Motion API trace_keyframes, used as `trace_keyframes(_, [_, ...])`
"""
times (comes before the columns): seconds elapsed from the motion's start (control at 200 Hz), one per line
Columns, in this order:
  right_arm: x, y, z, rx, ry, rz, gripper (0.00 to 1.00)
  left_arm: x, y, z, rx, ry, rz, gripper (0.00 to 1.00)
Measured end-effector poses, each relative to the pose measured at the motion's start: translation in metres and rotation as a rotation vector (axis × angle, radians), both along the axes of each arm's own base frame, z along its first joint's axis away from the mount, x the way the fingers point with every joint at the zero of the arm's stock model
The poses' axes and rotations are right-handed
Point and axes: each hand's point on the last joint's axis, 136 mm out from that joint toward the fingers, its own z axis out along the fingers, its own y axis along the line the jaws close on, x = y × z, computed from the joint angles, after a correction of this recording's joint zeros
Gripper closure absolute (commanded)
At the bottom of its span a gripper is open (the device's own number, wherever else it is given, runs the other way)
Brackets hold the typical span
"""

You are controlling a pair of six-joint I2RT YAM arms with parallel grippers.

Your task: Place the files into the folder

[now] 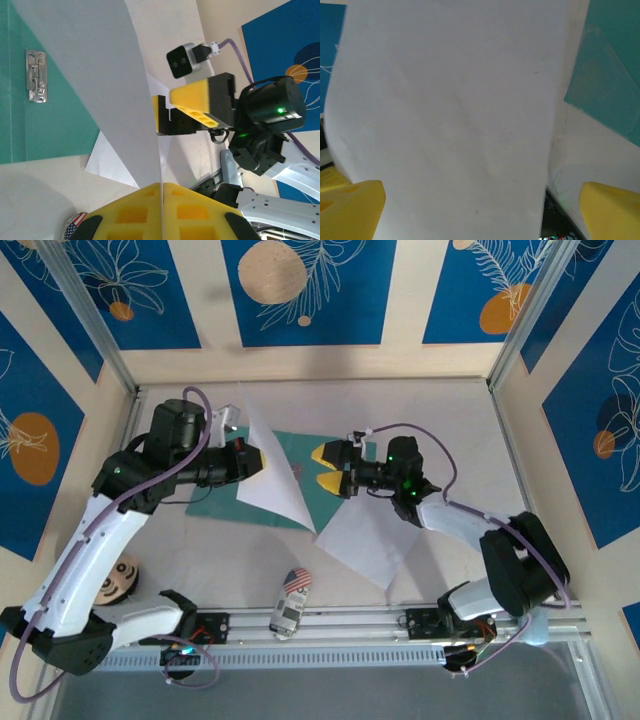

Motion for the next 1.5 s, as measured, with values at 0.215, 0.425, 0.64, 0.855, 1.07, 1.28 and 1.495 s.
trace_keyframes(0.215, [0.008, 0.019, -0.027, 0.036, 0.097, 0.021, 0.01, 0.000, 0.003, -0.014, 0.013, 0.030, 0.013, 1.00])
trace_keyframes(0.425, [0.014, 0.034, -0.056, 0.074, 0.190, 0.038, 0.01, 0.006, -0.002, -0.022, 0.005, 0.064, 0.014, 1.00])
trace_keyframes(0.64, [0.019, 0.038, -0.058, 0.110, 0.209, 0.044, 0.01, 0.011, -0.010, -0.019, -0.032, 0.066, 0.003, 1.00])
trace_keyframes(0.855, [0.019, 0.040, -0.044, 0.145, 0.174, 0.060, 0.01, 0.013, -0.019, -0.016, -0.091, 0.074, -0.017, 1.00])
trace_keyframes(1.07, [0.019, 0.039, -0.033, 0.181, 0.156, 0.066, 0.01, 0.007, -0.024, -0.030, -0.112, 0.119, -0.051, 1.00])
trace_keyframes(1.28, [0.020, 0.033, -0.022, 0.199, 0.135, 0.059, 0.01, -0.006, -0.001, -0.039, -0.127, 0.135, -0.022, 1.00])
trace_keyframes(1.495, [0.011, 0.026, 0.010, 0.229, 0.053, 0.070, 0.01, -0.017, 0.009, -0.058, -0.161, 0.197, -0.026, 1.00])
